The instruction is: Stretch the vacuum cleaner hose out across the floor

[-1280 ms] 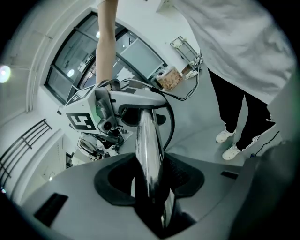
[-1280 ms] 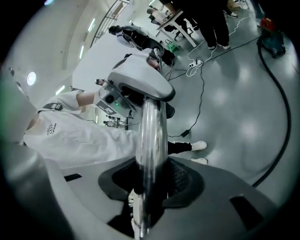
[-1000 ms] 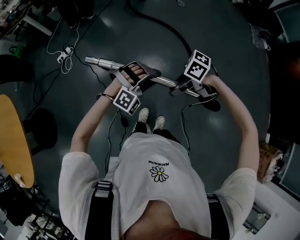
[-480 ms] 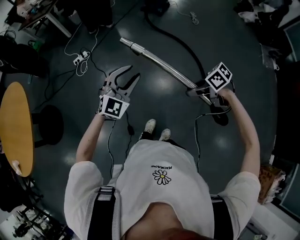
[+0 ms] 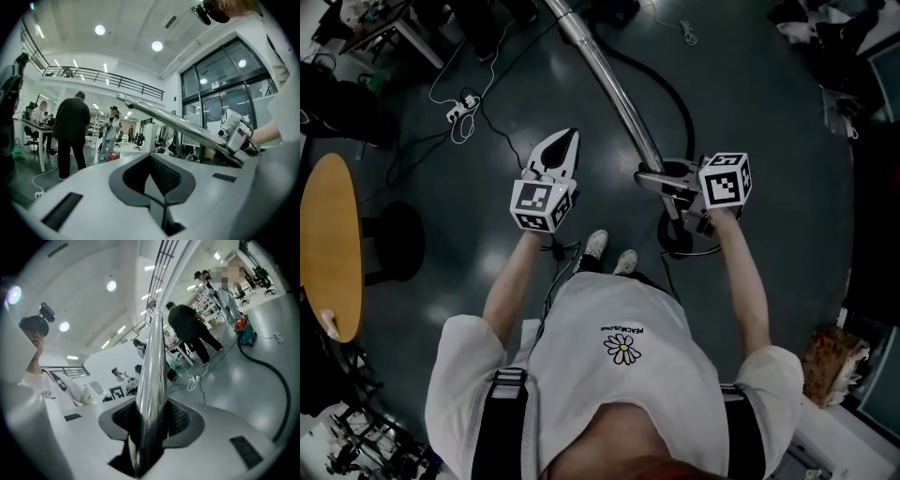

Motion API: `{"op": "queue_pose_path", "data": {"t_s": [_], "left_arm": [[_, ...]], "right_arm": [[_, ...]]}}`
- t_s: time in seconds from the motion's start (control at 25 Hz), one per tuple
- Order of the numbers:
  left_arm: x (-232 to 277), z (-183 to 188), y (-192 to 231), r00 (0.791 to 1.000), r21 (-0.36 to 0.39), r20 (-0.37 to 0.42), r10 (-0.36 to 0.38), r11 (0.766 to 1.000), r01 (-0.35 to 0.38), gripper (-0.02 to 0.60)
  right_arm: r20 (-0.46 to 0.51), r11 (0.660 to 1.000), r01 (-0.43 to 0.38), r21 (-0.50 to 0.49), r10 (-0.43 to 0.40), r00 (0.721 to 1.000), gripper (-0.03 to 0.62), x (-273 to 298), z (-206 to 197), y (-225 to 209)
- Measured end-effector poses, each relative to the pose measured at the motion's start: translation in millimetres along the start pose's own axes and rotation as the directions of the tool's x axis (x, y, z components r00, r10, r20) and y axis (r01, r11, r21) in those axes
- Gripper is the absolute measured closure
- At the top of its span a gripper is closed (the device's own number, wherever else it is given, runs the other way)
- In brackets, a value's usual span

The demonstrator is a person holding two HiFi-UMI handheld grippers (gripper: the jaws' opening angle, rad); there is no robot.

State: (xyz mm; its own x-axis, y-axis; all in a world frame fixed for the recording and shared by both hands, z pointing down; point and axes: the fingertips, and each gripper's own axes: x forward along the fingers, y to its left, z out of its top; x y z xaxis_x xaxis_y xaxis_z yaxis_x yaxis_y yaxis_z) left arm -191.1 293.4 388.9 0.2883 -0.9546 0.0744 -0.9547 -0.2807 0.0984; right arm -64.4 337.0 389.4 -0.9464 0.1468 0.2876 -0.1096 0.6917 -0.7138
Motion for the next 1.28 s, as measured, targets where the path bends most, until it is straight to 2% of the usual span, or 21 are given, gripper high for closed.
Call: {"op": "queue_pose_path", "data": {"t_s": [0.08, 0.2, 0.28, 0.36, 0.44, 0.52, 0.56, 0.68, 0.76, 0.88, 0.92, 1.04, 1.12, 1.2, 1.28], "left_arm": [[-3, 14, -7, 0.999, -0.023, 0.043, -0.019, 1.000, 0.020, 0.575], [-7, 38, -21, 0.992, -0.098, 0.123, -0.042, 0.994, 0.054, 0.575], [-12, 54, -35, 0.983, -0.130, 0.175, -0.052, 0.989, 0.076, 0.575], [-20, 72, -52, 0.972, -0.126, 0.219, -0.078, 0.986, 0.108, 0.575], [-34, 89, -67, 0.961, -0.114, 0.253, -0.114, 0.983, 0.147, 0.574], [-56, 101, -72, 0.949, -0.119, 0.277, -0.147, 0.975, 0.186, 0.572], [-67, 106, -71, 0.944, -0.120, 0.287, -0.162, 0.972, 0.204, 0.572], [-97, 119, -65, 0.923, -0.081, 0.316, -0.219, 0.963, 0.256, 0.572], [-118, 125, -63, 0.897, -0.075, 0.340, -0.282, 0.943, 0.324, 0.552], [-152, 138, -67, 0.836, -0.103, 0.396, -0.379, 0.887, 0.451, 0.423], [-163, 141, -68, 0.822, -0.104, 0.405, -0.399, 0.874, 0.475, 0.389], [-202, 139, -58, 0.811, -0.110, 0.387, -0.438, 0.851, 0.513, 0.382], [-232, 138, -44, 0.801, -0.137, 0.398, -0.448, 0.834, 0.535, 0.382], [-257, 137, -41, 0.797, -0.134, 0.396, -0.455, 0.830, 0.541, 0.382], [-272, 137, -51, 0.791, -0.115, 0.387, -0.473, 0.827, 0.551, 0.359]], "right_arm": [[0.139, 0.998, -0.067, -0.017, 0.069, 0.988, 0.434, 2, 14, 27], [0.291, 0.987, -0.152, -0.060, 0.163, 0.943, 0.434, 0, 35, 54], [0.348, 0.989, -0.135, -0.063, 0.148, 0.926, 0.434, -3, 42, 57], [0.399, 0.991, -0.125, -0.043, 0.132, 0.908, 0.434, -9, 48, 60], [0.456, 0.984, -0.176, -0.036, 0.173, 0.873, 0.434, -15, 54, 79], [0.488, 0.970, -0.228, -0.079, 0.238, 0.840, 0.434, -12, 60, 111], [0.485, 0.965, -0.237, -0.117, 0.263, 0.834, 0.434, -6, 62, 129], [0.442, 0.953, -0.190, -0.235, 0.279, 0.853, 0.434, 18, 61, 179], [0.434, 0.950, -0.158, -0.269, 0.266, 0.861, 0.434, 34, 51, 206], [0.464, 0.953, -0.107, -0.283, 0.233, 0.855, 0.434, 50, 37, 239], [0.481, 0.956, -0.080, -0.283, 0.214, 0.850, 0.434, 54, 33, 247], [0.521, 0.964, 0.013, -0.265, 0.132, 0.843, 0.434, 79, 14, 263], [0.520, 0.966, 0.061, -0.251, 0.081, 0.850, 0.434, 102, -5, 274], [0.512, 0.967, 0.083, -0.240, 0.054, 0.858, 0.434, 115, -27, 288], [0.521, 0.966, 0.094, -0.241, 0.047, 0.852, 0.434, 113, -41, 302]]}}
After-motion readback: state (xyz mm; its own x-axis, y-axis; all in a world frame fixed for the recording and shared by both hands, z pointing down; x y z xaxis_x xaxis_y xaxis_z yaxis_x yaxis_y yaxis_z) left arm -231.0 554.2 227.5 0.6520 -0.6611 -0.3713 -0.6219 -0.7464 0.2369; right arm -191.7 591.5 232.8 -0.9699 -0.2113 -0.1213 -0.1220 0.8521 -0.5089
